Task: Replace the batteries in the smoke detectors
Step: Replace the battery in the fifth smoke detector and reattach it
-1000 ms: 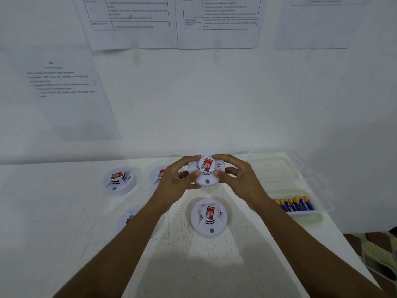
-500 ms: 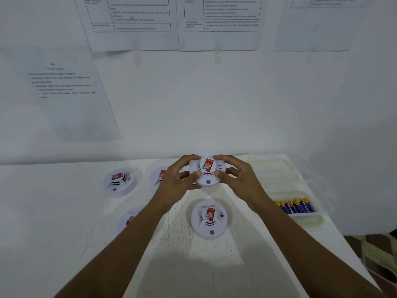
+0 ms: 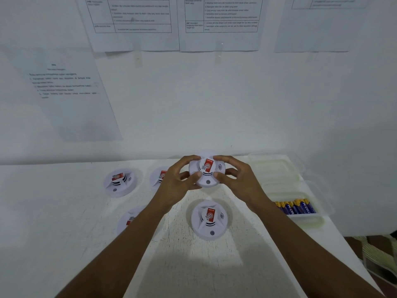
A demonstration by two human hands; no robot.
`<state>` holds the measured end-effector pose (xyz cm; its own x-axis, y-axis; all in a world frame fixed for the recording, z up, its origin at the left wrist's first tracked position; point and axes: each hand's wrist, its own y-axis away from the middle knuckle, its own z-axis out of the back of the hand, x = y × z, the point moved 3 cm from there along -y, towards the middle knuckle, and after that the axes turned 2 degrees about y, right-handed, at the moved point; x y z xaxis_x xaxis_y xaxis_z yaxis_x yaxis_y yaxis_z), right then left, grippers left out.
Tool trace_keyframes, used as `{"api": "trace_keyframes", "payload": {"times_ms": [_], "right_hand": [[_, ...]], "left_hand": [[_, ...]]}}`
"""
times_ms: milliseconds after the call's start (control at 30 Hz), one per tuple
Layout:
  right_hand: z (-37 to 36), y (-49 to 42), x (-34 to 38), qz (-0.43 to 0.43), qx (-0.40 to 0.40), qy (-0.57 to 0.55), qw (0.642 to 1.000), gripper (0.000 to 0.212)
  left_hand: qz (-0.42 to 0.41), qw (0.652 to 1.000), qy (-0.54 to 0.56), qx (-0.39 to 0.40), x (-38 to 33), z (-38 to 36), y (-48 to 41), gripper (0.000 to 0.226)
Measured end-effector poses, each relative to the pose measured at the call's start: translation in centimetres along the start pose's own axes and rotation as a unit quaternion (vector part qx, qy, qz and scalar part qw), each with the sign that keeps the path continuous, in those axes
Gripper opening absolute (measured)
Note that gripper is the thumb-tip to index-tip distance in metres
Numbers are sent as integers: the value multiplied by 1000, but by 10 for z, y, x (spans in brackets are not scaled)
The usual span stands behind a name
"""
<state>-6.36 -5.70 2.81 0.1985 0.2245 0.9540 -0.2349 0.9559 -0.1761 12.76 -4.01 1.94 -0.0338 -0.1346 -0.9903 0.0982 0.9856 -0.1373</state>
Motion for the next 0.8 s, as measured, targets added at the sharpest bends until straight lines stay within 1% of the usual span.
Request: {"api": "trace_keyframes", "payload": {"times_ms": [300,500,633,800], "right_hand": [[0,-2,-4,6,4,7,1000,41],[0,-4,-9,3,6,5,1000,43],[-1,-5,-14,2,-4,16,1000,44],[-6,-5,-29,1,-9,45,999,42]], "left_hand": [[-4,1000,-8,-7,5,0,-1,41],[-7,999,-32,-7,9,1,-4,46],[-17,998,-57,-15,13,1,-6,45],[-33,992,-117,-18,32,3,-9,42]]}}
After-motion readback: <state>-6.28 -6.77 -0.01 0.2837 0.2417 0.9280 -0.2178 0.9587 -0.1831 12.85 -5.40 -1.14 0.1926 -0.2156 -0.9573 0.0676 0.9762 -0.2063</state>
